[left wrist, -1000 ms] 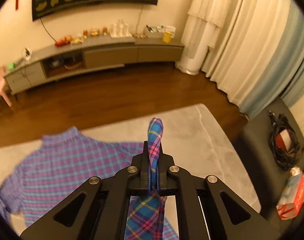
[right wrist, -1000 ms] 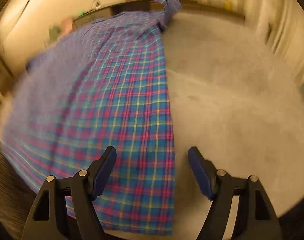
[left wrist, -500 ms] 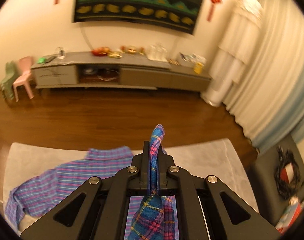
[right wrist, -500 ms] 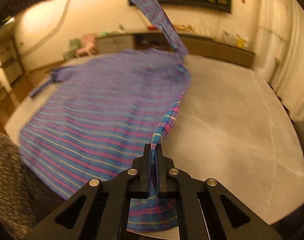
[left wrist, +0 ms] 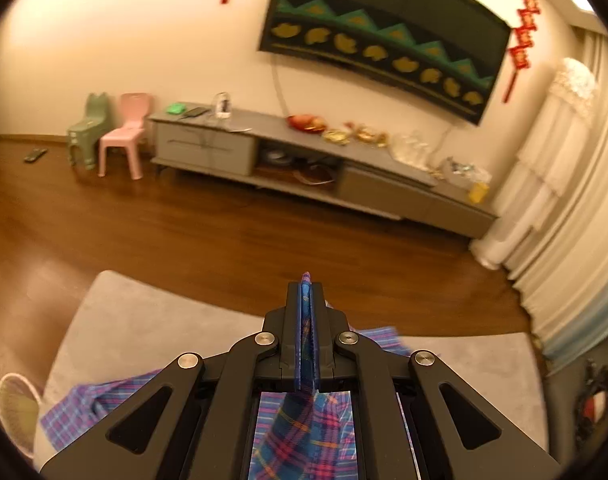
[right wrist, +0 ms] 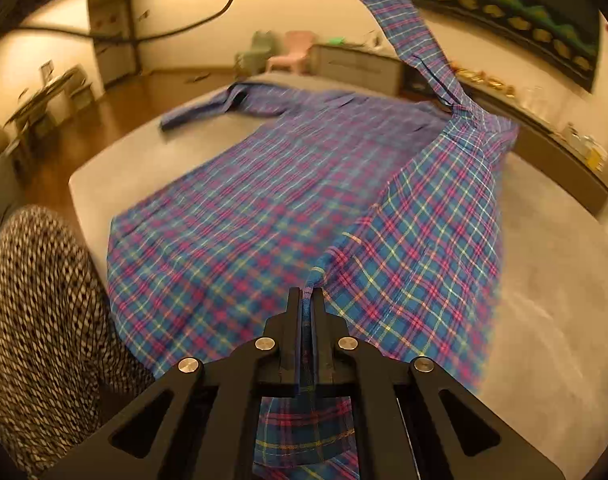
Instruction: Fold clothes
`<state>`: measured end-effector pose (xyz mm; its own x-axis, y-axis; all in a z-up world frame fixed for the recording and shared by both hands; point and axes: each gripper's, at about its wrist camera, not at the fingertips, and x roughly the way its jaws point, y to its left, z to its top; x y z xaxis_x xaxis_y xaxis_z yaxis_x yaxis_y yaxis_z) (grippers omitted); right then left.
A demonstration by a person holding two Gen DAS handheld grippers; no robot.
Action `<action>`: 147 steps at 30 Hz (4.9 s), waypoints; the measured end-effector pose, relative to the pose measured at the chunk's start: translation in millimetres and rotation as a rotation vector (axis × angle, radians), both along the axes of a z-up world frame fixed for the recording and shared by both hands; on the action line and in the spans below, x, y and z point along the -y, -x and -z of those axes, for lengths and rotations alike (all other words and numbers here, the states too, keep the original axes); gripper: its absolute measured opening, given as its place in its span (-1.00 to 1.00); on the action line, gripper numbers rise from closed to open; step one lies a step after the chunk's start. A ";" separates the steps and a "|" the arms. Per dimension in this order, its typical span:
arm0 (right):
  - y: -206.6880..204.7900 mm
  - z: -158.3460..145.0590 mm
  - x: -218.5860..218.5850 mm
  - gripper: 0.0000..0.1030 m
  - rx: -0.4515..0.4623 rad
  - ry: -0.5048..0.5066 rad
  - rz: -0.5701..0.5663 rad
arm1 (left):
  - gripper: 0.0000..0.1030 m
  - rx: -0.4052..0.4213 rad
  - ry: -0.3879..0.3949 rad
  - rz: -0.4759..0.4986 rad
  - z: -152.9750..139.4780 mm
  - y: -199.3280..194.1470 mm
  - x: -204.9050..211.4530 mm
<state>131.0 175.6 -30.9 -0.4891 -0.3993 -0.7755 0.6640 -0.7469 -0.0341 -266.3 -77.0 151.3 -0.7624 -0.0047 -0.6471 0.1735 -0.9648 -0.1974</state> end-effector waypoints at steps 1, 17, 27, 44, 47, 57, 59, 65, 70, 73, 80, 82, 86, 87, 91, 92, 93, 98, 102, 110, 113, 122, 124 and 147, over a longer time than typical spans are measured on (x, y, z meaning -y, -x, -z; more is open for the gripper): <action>0.7 9.2 5.3 -0.93 0.015 -0.013 -0.011 | -0.91 0.004 0.026 -0.011 8.9 -2.9 5.1; 21.0 44.1 -63.7 -0.37 0.263 0.114 0.044 | -0.90 0.059 0.187 0.215 44.1 -48.3 -40.6; 37.1 58.7 -134.4 -0.65 0.242 0.083 0.209 | -0.72 0.249 -0.192 0.213 202.9 -186.1 -33.3; 88.9 29.9 -131.0 -0.54 0.163 -0.147 0.347 | -0.42 0.169 -0.314 0.311 208.5 -271.6 -75.7; 117.9 -20.2 -95.7 -0.30 0.082 -0.115 0.304 | 0.18 0.096 -0.343 0.121 191.8 -266.3 -18.8; 260.3 -51.8 161.5 0.30 0.180 0.142 -0.024 | 0.19 0.106 -0.686 -0.376 228.4 -290.9 177.9; 298.5 -24.8 201.1 0.30 0.225 0.127 -0.007 | 0.19 0.104 -0.710 -0.360 230.7 -293.8 178.0; 366.0 43.2 247.3 0.30 0.238 0.038 0.119 | 0.19 0.082 -0.807 -0.318 235.6 -299.8 184.2; 377.1 59.2 264.4 -0.74 0.221 0.043 0.104 | 0.19 0.084 -0.802 -0.282 235.7 -293.8 185.9; 371.0 40.5 249.8 -0.93 0.210 0.091 0.092 | 0.19 0.081 -0.801 -0.290 236.5 -294.7 187.5; 351.7 -25.7 189.1 -0.96 0.191 0.270 0.094 | 0.19 0.080 -0.763 -0.276 228.7 -294.3 174.5; 339.8 -44.8 166.2 -0.96 0.181 0.306 0.097 | 0.19 0.086 -0.746 -0.265 227.7 -293.6 171.3; 307.6 -71.8 103.8 -0.96 0.138 0.363 0.112 | 0.19 0.095 -0.739 -0.260 228.8 -296.1 172.4; 299.0 -75.1 83.7 -0.96 0.128 0.376 0.124 | 0.19 0.094 -0.743 -0.259 228.4 -296.6 172.8; 248.3 -76.9 -40.9 -0.97 0.078 0.433 0.258 | 0.19 0.094 -0.739 -0.230 224.5 -293.0 166.5; 235.3 -72.8 -67.7 -0.96 0.078 0.437 0.292 | 0.19 0.096 -0.735 -0.217 223.4 -291.2 162.4; 222.3 -68.5 -94.1 -0.96 0.079 0.440 0.327 | 0.19 0.100 -0.729 -0.203 222.5 -289.1 158.2; 160.7 -5.1 -179.9 -0.96 0.189 0.414 0.491 | 0.19 0.143 -0.677 -0.139 222.7 -276.3 132.8; 137.5 56.4 -195.0 -0.96 0.309 0.354 0.552 | 0.19 0.182 -0.634 -0.112 227.4 -270.2 118.2; 126.6 54.2 -175.8 -0.84 0.119 0.083 0.576 | 0.19 0.170 -0.618 -0.218 229.9 -277.3 143.4; 127.4 32.4 -158.8 -0.67 0.023 0.067 0.527 | 0.19 0.126 -0.668 -0.311 227.9 -287.4 172.8; 155.8 17.6 -79.8 -0.59 0.074 0.047 0.415 | 0.19 -0.089 -0.821 -0.912 236.8 -396.9 267.6; 161.0 -9.7 -18.8 -0.30 0.043 0.077 0.273 | 0.19 -0.112 -0.882 -0.972 242.6 -413.7 275.7; 196.6 113.0 472.8 0.25 0.156 -0.217 -0.376 | 0.19 -0.214 -1.013 -1.053 251.9 -466.5 309.6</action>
